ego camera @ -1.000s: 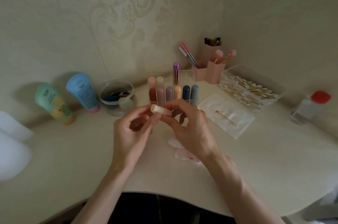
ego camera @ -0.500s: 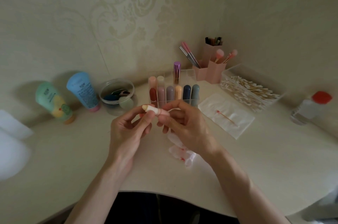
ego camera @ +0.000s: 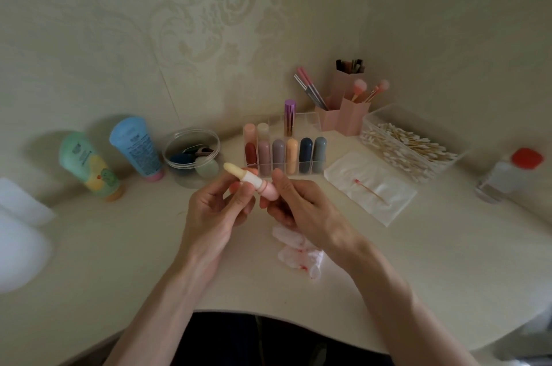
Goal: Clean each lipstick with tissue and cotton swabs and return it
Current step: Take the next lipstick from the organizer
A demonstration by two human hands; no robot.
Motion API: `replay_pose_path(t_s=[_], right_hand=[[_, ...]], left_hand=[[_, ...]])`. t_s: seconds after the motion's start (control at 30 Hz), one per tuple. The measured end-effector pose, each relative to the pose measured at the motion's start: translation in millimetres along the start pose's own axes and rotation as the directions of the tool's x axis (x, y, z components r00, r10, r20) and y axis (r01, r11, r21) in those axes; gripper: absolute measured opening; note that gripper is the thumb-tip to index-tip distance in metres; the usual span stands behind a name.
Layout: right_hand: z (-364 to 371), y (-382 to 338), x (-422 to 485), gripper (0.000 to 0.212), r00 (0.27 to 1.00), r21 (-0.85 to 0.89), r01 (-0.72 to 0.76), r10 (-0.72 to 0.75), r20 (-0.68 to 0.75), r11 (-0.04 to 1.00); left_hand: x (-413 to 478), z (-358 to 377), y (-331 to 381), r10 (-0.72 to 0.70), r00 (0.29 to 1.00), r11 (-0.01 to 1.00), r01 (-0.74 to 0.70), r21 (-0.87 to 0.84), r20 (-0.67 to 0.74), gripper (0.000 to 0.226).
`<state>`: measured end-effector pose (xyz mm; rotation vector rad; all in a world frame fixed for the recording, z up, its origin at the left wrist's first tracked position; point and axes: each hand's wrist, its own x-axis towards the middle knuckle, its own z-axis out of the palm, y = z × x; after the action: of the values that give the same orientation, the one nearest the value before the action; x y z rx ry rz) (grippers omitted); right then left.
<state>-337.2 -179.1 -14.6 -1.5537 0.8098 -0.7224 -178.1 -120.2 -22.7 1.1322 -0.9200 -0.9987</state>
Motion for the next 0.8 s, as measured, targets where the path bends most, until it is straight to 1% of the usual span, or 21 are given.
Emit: replay_pose_path(t_s=[0.07,0.1,0.17,0.27,0.33,0.4,0.43,0.47,0.53,0.6,0.7,0.8], right_hand=[[0.4,-1.7,-0.2,0.059,0.999,0.046,0.004,-0.002,-0.034,0.999],[0.3,-2.7,-0.2,0.057,0.999,0.067,0.005,-0.002,-0.045,0.998],[-0.4,-3.0,-0.1,0.056,0.999,0.06,0.011,-0.009,-0.036,0.998],[-3.5,1.7,2.1,0.068,0.999,0.002,0.035,-0.035,-0.015,0.999],[-7.6,1.7,2.6,0.065,0.995,-0.079,0.072,-0.077,-0.065,0.994],[-17.8,0.5,3.8,0.057,0.981,-0.257,0.095,-0.135,-0.143,0.962],[-26.1,1.4,3.8,0.052,0.974,-0.347,0.072,-0.142,-0.179,0.935],[-35.8,1.8,3.9,0.051,0.973,-0.414,0.023,-0.115,-0.198,0.91],[-53.9,1.4,1.6,0.06,0.987,-0.503,-0.102,0.023,-0.162,0.858],[-61.9,-1.9,-3.1,0.062,0.985,-0.537,-0.166,0.162,-0.054,0.827],[-61.8,-11.8,-9.1,0.046,0.961,-0.581,-0.155,0.258,0.099,0.799],[-58.1,-15.2,-12.9,0.031,0.942,-0.633,-0.117,0.287,0.173,0.765]], left_hand=[[-2.3,2.2,1.0,-0.023,0.999,0.999,0.022,0.042,0.044,0.04],[-3.6,4.3,1.5,-0.022,0.998,0.997,0.018,0.069,0.062,0.042],[-5.7,8.1,1.8,0.0,0.997,0.994,-0.008,0.111,0.073,0.035],[-6.2,9.0,1.3,0.027,0.999,0.992,-0.032,0.12,0.046,0.029],[-5.8,7.5,1.3,0.028,0.999,0.992,-0.031,0.121,0.021,0.03],[-5.7,6.3,2.3,0.022,1.0,0.995,-0.022,0.096,0.001,0.03],[-6.2,6.0,2.8,0.025,1.0,0.996,-0.024,0.091,-0.008,0.03],[-5.5,5.1,2.5,0.039,0.999,0.995,-0.037,0.096,-0.012,0.03],[-3.8,3.8,-0.3,0.061,0.998,0.993,-0.061,0.103,0.002,0.027],[-2.3,3.8,-3.8,0.065,0.998,0.994,-0.067,0.091,0.023,0.027],[-1.0,4.3,-7.5,0.066,0.997,0.993,-0.07,0.097,0.044,0.031],[-0.1,3.9,-8.0,0.075,0.994,0.993,-0.082,0.089,0.08,0.027]])
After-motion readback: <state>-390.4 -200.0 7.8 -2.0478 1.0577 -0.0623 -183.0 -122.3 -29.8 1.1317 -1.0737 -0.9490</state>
